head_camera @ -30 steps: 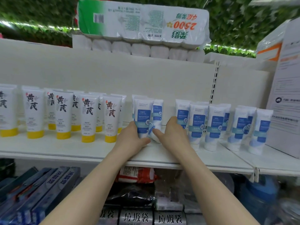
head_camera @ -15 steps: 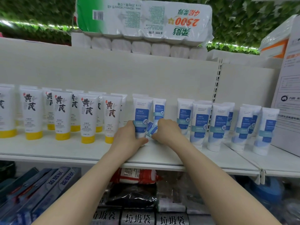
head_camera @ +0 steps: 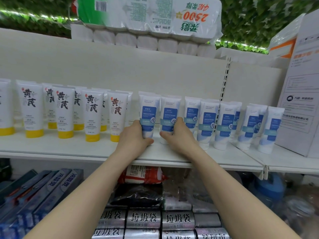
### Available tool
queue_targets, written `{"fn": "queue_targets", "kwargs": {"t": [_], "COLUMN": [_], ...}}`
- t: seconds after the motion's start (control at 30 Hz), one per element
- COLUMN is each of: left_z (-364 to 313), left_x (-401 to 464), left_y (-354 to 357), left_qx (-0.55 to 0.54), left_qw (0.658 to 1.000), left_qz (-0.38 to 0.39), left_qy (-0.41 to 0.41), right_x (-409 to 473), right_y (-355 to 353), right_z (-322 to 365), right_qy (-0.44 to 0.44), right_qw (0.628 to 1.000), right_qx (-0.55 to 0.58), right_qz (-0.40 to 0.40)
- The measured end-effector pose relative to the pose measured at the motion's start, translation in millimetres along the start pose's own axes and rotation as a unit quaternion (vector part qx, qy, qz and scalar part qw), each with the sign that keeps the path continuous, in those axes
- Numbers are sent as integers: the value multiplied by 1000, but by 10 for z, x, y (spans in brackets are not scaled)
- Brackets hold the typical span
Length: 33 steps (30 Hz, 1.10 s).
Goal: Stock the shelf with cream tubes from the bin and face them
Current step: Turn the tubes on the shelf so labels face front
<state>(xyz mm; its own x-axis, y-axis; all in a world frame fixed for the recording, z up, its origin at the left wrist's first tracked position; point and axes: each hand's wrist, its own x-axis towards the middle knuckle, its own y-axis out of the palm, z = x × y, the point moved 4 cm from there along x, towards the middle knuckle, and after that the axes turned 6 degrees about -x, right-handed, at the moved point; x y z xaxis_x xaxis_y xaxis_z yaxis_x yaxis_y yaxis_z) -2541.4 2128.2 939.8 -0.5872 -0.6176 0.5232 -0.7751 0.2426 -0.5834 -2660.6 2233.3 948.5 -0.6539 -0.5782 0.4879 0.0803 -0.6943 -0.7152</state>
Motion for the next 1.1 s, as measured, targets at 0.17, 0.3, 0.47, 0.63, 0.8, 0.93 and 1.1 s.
{"fn": "queue_targets", "kwargs": {"t": [0.17,0.3,0.47,0.63,0.8,0.93,1.1], "left_z": [-2,-4,-95,-313,-580,-740,-771], "left_x": [-10,-6,-53,-77,225,673,1188], "left_y": [-5,1,-55,-304,-647,-853,-854], "left_qx": [2,3,-46,16,105,181,240], "left_qw": [1000,1000,996,976,954,951,955], "left_qz": [3,3,-54,-161,-188,-137,1], "left_qy": [-4,-4,55,146,207,208,175], "right_x": [-3,-5,-11,163,603,1067,1497], "right_y": [-8,-17,-330,-926,-1202,-1253,-1159], "right_z": [-5,6,111,411,531,502,534], "right_qy": [20,28,-25,-131,-197,-209,-208], "right_qw": [999,1000,995,964,931,923,918], "right_qx": [17,-4,-87,-185,-280,-317,-331], "right_qz": [19,12,-52,-141,-127,-67,67]}}
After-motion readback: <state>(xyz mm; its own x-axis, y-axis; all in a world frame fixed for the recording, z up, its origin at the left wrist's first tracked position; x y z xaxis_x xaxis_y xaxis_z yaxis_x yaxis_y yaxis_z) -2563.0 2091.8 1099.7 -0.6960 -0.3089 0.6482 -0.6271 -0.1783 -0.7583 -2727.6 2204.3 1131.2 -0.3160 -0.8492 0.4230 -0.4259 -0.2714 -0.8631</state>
